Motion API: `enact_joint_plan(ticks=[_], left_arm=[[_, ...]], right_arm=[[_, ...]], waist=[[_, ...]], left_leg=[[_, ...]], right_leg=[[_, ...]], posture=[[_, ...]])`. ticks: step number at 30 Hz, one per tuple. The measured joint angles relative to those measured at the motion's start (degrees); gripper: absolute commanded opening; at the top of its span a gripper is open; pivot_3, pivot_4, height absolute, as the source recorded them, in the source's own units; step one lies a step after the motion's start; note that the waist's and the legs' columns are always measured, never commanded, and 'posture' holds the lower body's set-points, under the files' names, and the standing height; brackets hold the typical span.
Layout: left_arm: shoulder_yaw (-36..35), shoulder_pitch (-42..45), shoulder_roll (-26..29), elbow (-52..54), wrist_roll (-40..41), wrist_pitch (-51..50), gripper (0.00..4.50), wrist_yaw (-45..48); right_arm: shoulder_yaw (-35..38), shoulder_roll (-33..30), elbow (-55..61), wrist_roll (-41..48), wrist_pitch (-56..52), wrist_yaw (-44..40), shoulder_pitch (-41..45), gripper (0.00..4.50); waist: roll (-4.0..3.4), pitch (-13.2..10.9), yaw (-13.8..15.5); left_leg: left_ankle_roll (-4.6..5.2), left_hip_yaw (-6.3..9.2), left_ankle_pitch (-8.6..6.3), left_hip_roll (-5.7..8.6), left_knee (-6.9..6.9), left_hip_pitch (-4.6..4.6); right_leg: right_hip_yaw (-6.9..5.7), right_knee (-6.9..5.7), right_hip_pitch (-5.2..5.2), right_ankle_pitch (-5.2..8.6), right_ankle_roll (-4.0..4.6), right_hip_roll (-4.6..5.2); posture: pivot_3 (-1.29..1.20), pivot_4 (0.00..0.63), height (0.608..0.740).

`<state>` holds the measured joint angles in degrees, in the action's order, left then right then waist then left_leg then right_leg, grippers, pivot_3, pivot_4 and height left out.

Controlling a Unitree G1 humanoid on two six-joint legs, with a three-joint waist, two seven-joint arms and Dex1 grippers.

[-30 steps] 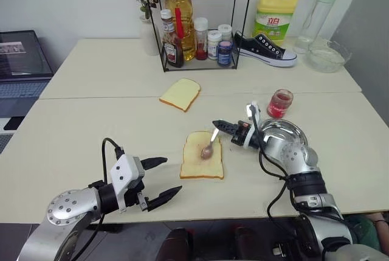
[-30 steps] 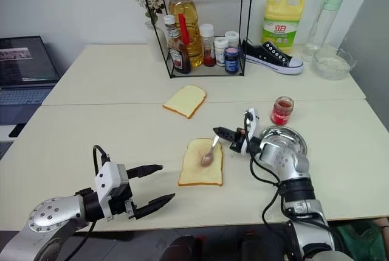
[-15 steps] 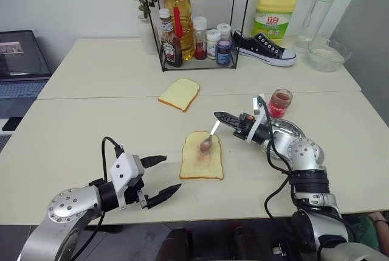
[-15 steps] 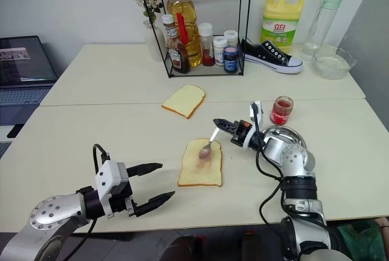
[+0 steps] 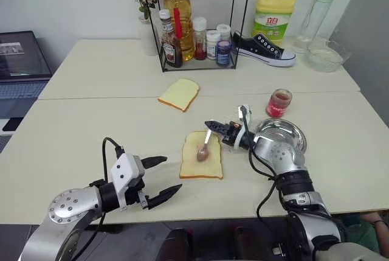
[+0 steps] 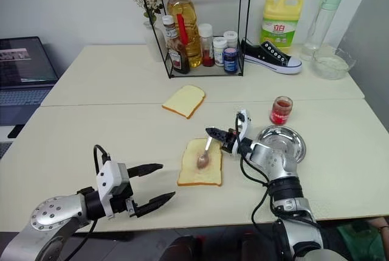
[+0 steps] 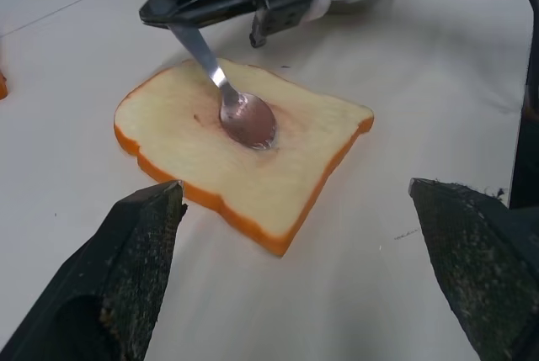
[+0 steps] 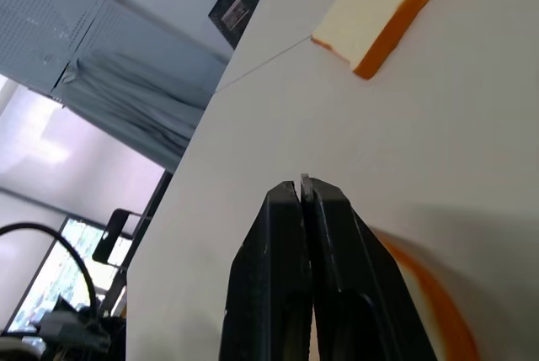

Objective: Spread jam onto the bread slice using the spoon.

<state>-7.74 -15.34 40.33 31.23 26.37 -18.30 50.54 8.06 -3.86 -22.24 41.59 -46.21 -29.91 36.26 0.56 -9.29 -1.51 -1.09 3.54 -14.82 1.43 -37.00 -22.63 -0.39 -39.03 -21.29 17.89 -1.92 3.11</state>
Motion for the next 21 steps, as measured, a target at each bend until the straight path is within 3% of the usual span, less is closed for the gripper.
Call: enact_joint_plan(ticks=[9,16,21], left_arm=[[1.3,2.2,-0.1,-0.1,0.0,-0.1,4.5,0.1],[2.0,6.7,0.3,-0.9,0.7,-1.5,4.5,0.9],[3.5,17.7,1.3,-3.1,2.8,-5.1,4.5,2.7]], right_arm=[[5.9,0.5,4.2,2.6,-3.7,5.0,0.3,0.02],[9.0,-3.0,22.4,13.4,-15.8,8.8,-5.7,0.02],[16.1,-6.4,34.5,19.4,-17.0,19.6,-7.9,0.02]], waist=[[-0.04,0.0,-0.2],[-0.04,0.0,0.2],[-0.06,0.0,0.1]], left_leg=[[0.0,-0.02,0.0,-0.01,0.04,-0.12],[0.0,0.05,0.0,0.01,0.0,-0.19],[0.0,0.04,0.0,0.02,0.0,-0.2]], right_leg=[[0.02,0.02,-0.12,0.0,0.0,0.0],[-0.04,0.06,-0.1,0.0,0.0,0.02],[-0.05,0.03,-0.11,0.0,0.0,-0.02]], posture=[[0.0,0.15,0.74],[0.0,0.15,0.74],[0.0,0.15,0.74]])
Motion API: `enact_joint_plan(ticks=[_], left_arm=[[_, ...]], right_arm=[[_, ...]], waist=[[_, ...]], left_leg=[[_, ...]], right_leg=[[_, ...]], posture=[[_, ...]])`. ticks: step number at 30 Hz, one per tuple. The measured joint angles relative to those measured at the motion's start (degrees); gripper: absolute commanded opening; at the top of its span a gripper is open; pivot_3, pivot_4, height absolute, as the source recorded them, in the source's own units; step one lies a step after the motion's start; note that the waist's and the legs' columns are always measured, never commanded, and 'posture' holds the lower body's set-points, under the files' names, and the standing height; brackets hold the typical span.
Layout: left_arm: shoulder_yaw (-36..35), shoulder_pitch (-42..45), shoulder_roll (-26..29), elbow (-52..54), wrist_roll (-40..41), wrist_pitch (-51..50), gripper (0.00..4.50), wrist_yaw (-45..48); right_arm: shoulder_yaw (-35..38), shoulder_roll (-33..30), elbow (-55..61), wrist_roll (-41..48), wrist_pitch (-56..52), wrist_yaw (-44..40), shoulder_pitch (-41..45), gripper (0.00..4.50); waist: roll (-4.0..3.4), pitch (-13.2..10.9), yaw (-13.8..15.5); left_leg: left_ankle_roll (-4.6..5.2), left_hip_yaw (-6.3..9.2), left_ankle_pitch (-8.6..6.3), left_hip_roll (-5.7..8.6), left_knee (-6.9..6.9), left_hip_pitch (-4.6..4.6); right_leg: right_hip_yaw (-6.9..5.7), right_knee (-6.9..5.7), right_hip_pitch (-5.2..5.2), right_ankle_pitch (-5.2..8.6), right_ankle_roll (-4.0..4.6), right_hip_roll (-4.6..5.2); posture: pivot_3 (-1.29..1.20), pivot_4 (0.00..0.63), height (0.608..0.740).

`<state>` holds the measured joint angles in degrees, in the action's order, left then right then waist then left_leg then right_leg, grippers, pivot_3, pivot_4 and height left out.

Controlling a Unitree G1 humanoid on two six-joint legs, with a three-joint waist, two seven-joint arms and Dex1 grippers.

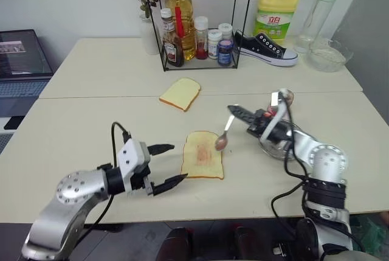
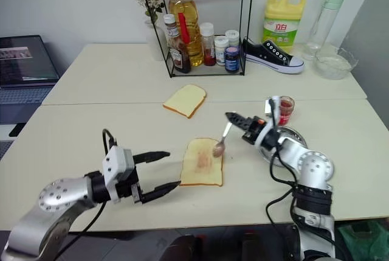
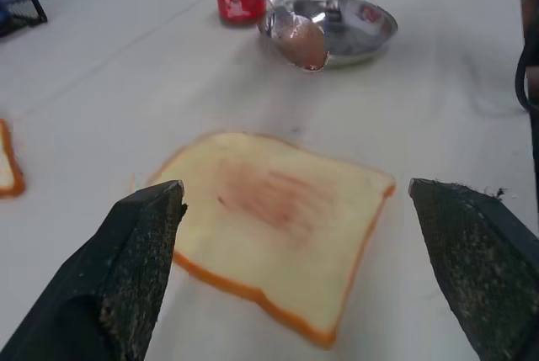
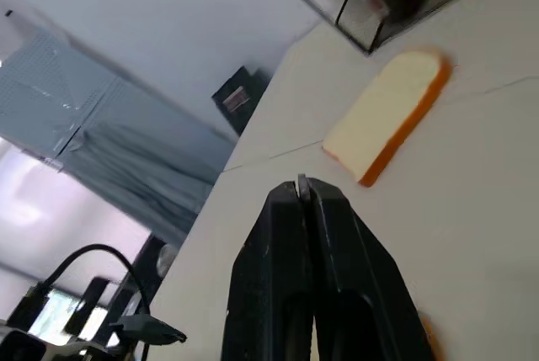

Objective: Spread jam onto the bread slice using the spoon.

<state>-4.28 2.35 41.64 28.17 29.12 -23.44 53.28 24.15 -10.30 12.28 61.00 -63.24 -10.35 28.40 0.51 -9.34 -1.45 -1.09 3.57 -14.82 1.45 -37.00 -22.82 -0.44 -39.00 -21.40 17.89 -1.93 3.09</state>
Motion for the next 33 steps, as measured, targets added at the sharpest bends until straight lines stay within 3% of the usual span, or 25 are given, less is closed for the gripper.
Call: enact_joint_plan(ticks=[8,14,22,33], left_arm=[[10.5,16.5,-0.8,-5.0,-0.3,-4.7,4.5,5.3],[20.8,32.2,-11.3,-19.2,-7.0,-1.7,4.5,7.2],[22.7,36.2,-17.2,-29.9,-10.5,2.7,4.5,9.9],[23.0,36.5,-19.9,-34.0,-12.5,5.4,4.5,11.3]], right_arm=[[8.5,-3.9,8.5,1.1,5.6,15.8,-2.5,0.02],[11.9,-2.4,7.2,-7.0,15.9,20.5,-14.8,0.02],[15.6,1.1,-3.2,-7.9,29.4,16.9,-14.1,0.02],[12.7,1.0,-10.5,-6.9,32.9,10.5,-13.3,0.02]], waist=[[0.02,0.0,-0.2],[0.05,0.0,0.7],[-0.02,0.0,-0.8],[-0.03,0.0,-0.2]], left_leg=[[0.0,-0.09,0.0,0.0,0.03,-0.02],[0.02,-0.23,0.02,0.19,-0.03,0.0],[0.02,-0.43,0.01,-0.07,0.02,0.06],[0.02,-0.49,0.01,0.01,-0.03,0.05]], right_leg=[[0.05,0.03,-0.01,0.0,-0.01,-0.05],[0.03,0.0,0.02,-0.02,-0.07,-0.12],[0.33,-0.03,-0.08,-0.02,-0.07,-0.19],[0.47,-0.01,-0.06,-0.03,-0.07,-0.21]], posture=[[0.0,0.15,0.74],[0.0,0.15,0.74],[0.0,0.15,0.74],[0.0,0.15,0.74]])
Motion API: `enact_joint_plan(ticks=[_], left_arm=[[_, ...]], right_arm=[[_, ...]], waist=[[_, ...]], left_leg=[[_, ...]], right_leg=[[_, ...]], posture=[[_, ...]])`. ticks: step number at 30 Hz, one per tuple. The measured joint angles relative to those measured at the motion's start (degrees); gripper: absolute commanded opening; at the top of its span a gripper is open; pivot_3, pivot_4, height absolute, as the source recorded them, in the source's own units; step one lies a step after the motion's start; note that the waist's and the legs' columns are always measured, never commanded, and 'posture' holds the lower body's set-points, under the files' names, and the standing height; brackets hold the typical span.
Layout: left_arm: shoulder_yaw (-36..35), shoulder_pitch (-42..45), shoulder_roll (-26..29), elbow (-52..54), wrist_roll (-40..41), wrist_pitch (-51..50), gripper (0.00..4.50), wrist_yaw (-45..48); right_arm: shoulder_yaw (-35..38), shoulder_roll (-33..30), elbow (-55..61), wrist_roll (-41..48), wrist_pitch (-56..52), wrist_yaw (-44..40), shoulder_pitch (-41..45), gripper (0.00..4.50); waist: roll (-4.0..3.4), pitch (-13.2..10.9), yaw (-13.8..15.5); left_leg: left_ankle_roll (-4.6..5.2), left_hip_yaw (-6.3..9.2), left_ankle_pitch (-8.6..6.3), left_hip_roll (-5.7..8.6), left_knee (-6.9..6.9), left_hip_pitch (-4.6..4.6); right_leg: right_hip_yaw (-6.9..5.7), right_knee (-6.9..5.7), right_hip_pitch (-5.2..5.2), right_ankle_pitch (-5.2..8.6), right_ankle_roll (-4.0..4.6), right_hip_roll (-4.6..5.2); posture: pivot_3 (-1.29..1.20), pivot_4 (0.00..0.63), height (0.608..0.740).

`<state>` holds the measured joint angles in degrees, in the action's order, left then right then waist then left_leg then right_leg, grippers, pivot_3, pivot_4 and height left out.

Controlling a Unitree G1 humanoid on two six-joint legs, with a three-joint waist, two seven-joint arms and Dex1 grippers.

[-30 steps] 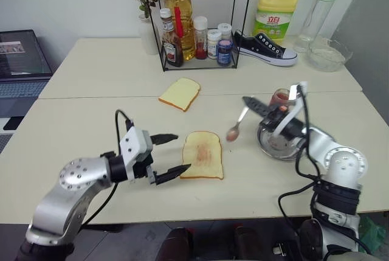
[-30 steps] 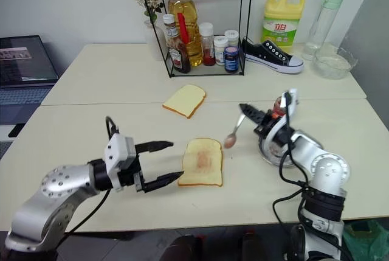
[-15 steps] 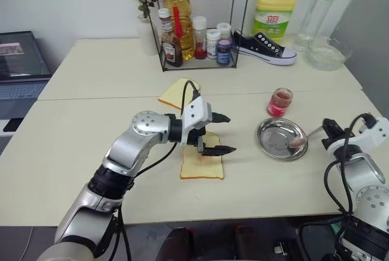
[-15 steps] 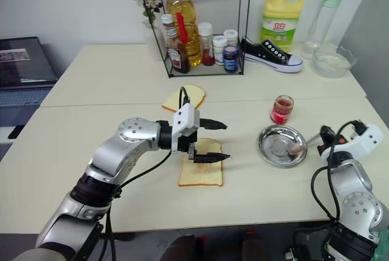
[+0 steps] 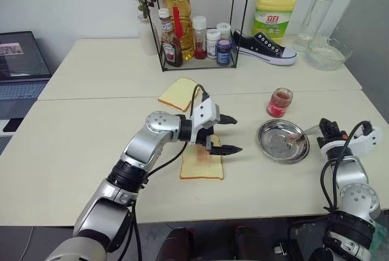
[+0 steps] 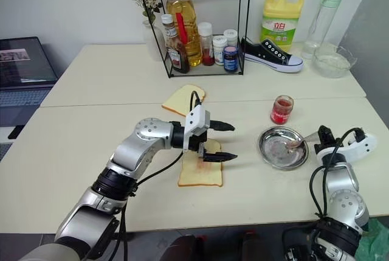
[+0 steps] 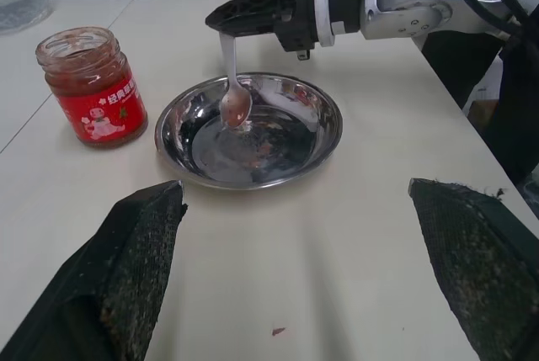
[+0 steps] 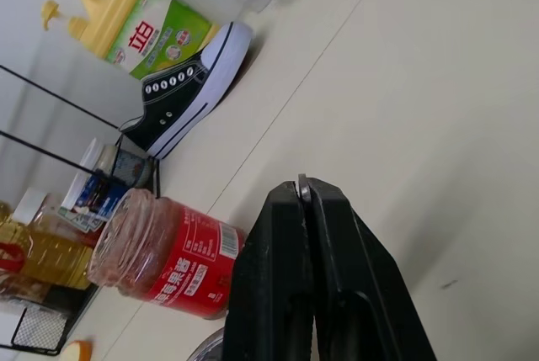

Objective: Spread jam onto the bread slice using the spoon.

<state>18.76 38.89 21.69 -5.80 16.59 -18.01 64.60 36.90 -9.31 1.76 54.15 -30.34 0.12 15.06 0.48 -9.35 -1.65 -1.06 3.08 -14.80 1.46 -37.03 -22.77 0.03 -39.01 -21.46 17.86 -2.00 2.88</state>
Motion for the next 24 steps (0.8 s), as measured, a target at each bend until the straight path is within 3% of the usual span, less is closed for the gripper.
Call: enact_joint_plan(ticks=[4,7,18,24], left_arm=[[0.0,0.0,-0.7,-0.8,-0.6,0.8,4.5,0.0],[0.0,0.0,-0.7,-0.9,-1.1,1.0,4.5,0.1],[-0.4,0.0,-0.1,-1.3,-2.0,0.7,4.5,-0.7],[-6.6,-2.2,5.1,0.1,-0.7,-4.4,4.5,-3.3]], right_arm=[[0.1,-0.2,-3.7,1.0,1.2,-2.6,0.3,0.02],[0.2,-0.2,-4.8,1.2,1.8,-3.4,0.2,0.69],[4.6,-0.3,-2.9,6.3,2.2,3.0,-1.2,4.48],[-1.7,-11.3,11.1,1.1,-1.7,1.4,-9.3,4.48]], waist=[[0.0,0.0,0.0],[0.0,0.0,0.0],[0.0,0.0,0.0],[-0.02,0.0,-0.3]], left_leg=[[0.0,-0.01,0.0,-0.01,0.0,0.02],[0.0,0.01,0.0,-0.02,0.0,0.03],[0.0,-0.01,0.0,-0.01,0.01,0.01],[0.01,-0.02,-0.01,-0.05,0.03,0.04]], right_leg=[[0.01,0.0,0.01,0.0,0.0,0.0],[0.01,-0.01,0.02,0.0,0.0,0.02],[0.03,-0.01,0.0,0.0,0.0,0.12],[0.07,-0.01,-0.02,0.0,0.0,0.1]], posture=[[0.0,0.15,0.74],[0.0,0.15,0.74],[0.0,0.15,0.74],[0.0,0.15,0.74]])
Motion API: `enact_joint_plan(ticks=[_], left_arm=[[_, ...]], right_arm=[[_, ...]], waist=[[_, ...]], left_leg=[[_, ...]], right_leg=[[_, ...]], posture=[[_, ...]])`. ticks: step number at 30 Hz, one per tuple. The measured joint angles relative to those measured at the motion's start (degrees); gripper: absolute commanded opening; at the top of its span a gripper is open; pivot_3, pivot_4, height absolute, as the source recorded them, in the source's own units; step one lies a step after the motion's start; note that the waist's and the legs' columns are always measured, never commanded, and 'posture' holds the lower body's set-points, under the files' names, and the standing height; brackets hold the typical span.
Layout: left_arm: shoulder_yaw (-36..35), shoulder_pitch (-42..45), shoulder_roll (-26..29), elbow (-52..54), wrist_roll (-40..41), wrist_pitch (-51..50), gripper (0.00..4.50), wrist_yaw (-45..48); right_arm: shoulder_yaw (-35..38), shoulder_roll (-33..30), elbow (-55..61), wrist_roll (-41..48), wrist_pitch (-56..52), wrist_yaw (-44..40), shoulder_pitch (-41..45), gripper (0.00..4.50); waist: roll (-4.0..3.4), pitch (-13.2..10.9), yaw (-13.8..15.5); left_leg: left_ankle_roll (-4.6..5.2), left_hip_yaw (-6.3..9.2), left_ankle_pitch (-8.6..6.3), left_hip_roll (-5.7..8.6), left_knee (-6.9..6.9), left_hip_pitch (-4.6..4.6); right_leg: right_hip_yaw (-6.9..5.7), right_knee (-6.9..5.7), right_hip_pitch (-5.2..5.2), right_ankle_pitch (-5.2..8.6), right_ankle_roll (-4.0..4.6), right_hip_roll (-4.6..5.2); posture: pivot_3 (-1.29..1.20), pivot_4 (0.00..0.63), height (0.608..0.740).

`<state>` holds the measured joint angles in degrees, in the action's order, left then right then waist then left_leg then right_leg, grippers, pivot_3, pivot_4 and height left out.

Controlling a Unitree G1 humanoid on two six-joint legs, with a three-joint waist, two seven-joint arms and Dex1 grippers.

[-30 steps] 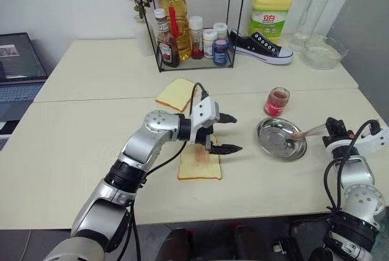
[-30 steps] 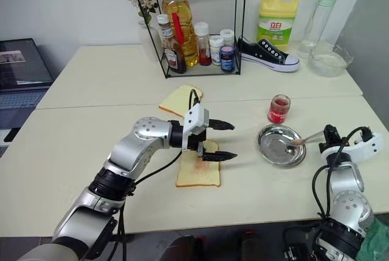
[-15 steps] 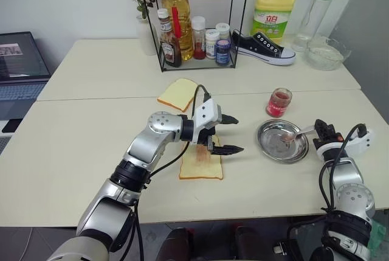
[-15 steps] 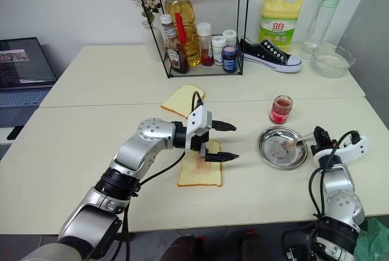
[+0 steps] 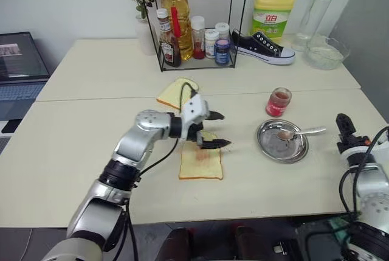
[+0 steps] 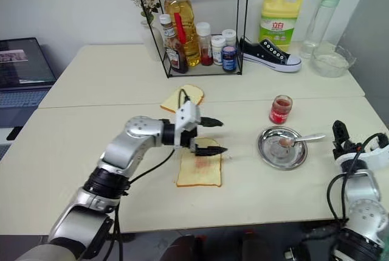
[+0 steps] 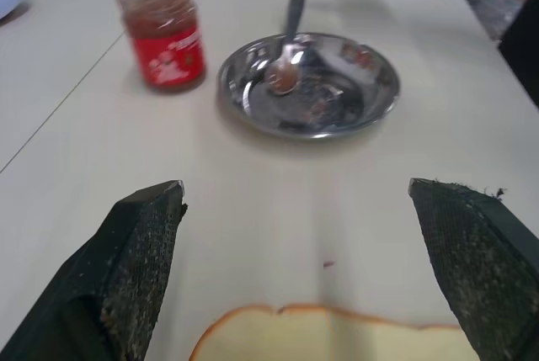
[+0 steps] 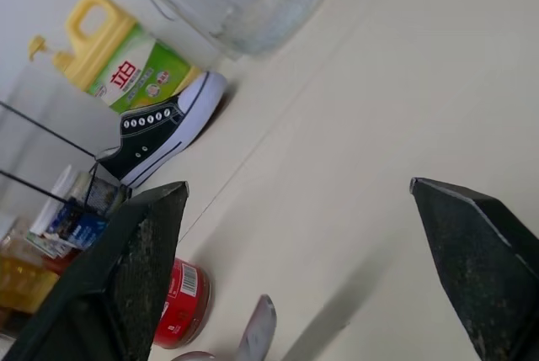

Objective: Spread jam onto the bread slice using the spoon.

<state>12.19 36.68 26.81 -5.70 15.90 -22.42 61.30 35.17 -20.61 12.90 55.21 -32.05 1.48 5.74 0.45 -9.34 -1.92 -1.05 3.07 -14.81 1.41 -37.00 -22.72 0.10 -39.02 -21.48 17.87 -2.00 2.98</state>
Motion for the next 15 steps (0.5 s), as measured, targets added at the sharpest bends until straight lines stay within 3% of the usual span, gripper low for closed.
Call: enact_joint_plan(ticks=[6,15], left_arm=[[-8.6,-6.8,3.5,1.3,-3.2,-0.7,4.5,-12.9],[-22.0,-26.7,0.9,10.0,-6.5,0.5,4.5,-33.3]], right_arm=[[-11.0,-8.2,13.8,-9.7,-2.2,-5.0,-8.6,4.48],[-21.0,-4.1,26.1,-21.5,2.3,-9.0,-29.7,4.48]], waist=[[0.04,0.0,0.3],[0.16,0.0,1.1]], left_leg=[[0.0,0.07,0.0,-0.01,-0.03,-0.02],[-0.03,0.13,-0.01,0.02,-0.05,-0.02]], right_leg=[[-0.06,0.02,0.03,0.0,-0.01,0.0],[-0.08,0.06,0.06,-0.02,-0.05,0.17]], posture=[[0.0,0.15,0.74],[0.0,0.15,0.74]])
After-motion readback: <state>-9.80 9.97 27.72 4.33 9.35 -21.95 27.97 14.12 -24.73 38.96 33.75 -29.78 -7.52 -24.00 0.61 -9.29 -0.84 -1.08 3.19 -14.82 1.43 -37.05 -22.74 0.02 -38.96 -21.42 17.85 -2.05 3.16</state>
